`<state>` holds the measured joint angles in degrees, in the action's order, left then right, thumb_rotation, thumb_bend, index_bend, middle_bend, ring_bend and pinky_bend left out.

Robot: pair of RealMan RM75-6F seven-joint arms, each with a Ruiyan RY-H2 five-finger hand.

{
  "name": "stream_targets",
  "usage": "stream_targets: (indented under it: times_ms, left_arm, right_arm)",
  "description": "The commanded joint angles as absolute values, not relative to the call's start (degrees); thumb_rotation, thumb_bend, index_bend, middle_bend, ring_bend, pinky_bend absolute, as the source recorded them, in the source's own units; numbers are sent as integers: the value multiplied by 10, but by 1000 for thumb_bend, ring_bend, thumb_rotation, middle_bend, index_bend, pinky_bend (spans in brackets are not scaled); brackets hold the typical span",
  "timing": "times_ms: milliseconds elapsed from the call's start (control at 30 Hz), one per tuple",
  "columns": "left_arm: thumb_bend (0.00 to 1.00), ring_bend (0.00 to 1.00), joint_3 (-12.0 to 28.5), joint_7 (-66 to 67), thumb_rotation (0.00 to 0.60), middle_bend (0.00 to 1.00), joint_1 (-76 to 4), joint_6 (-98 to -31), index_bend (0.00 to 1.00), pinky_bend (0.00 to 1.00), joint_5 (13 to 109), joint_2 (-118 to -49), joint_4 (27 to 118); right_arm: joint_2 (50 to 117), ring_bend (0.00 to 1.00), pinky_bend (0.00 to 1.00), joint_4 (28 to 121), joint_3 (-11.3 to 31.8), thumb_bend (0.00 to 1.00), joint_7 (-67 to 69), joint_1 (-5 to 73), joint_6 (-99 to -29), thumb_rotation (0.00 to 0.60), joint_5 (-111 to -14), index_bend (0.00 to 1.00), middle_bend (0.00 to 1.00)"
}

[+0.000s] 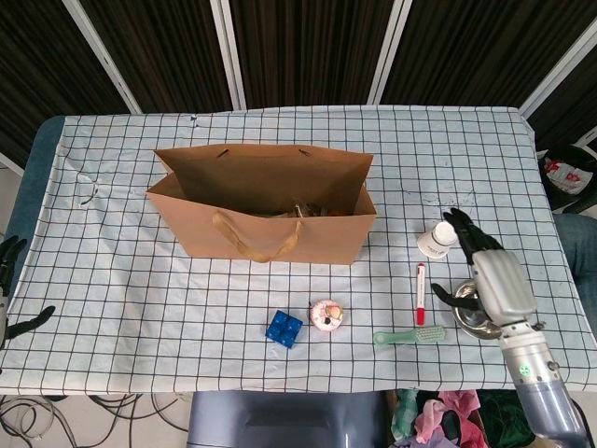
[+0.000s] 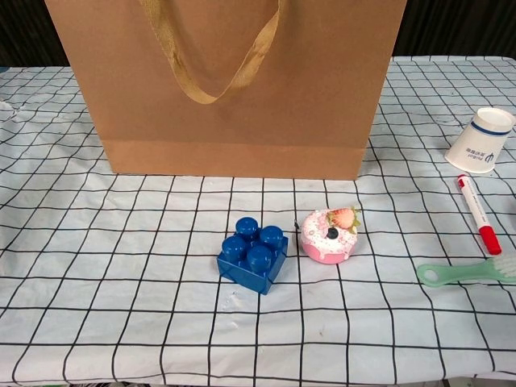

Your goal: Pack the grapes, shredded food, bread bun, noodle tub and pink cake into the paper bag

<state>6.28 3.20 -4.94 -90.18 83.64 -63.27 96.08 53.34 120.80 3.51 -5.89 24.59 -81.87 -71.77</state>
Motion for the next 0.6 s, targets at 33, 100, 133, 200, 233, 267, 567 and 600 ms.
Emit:
stream_targets:
  times_ms: [33,100,133,200,233,267,567,600]
  left_arm:
    - [75,0,64,33,600,53,-49,-903,86,0,834,-634,960]
    - [75,0,64,34,600,53,-49,-903,86,0,835,-634,960]
    - [75,0,64,34,600,53,-49,-903,86,0,836,-634,960]
    - [75,0,63,35,600,52,-49,-903,86,0,837,-634,961]
    - [75,0,63,35,600,52,-49,-903,86,0,838,-634,961]
    - [75,0,62,35,600,52,-49,-903,86,0,838,-634,961]
    - [76,0,64,34,600,53,-50,-899,86,0,835,-633,960]
    - [76,0,64,33,600,53,-49,-899,86,0,834,-633,960]
  right_arm:
    - [571,143,225,1156,-1,168,-69,205,-840,600,-741,7,28]
    - [590,146,226,1139,-12,168,-63,196,-829,600,-744,7,33]
    - [602,150,225,1128,-19,168,-59,193,-819,600,-747,8,43]
    - [619,162,225,1113,-23,168,-56,191,-810,600,-753,18,75]
    - [633,174,225,1102,-26,168,-55,191,-801,600,-758,30,96]
    - [641,182,225,1095,-26,168,-55,192,-796,600,-761,38,107]
    - [743,193,225,1045,-19,169,-142,232,-720,600,-777,80,122]
    - [758,192,225,1040,-17,168,-164,240,-708,600,-779,83,121]
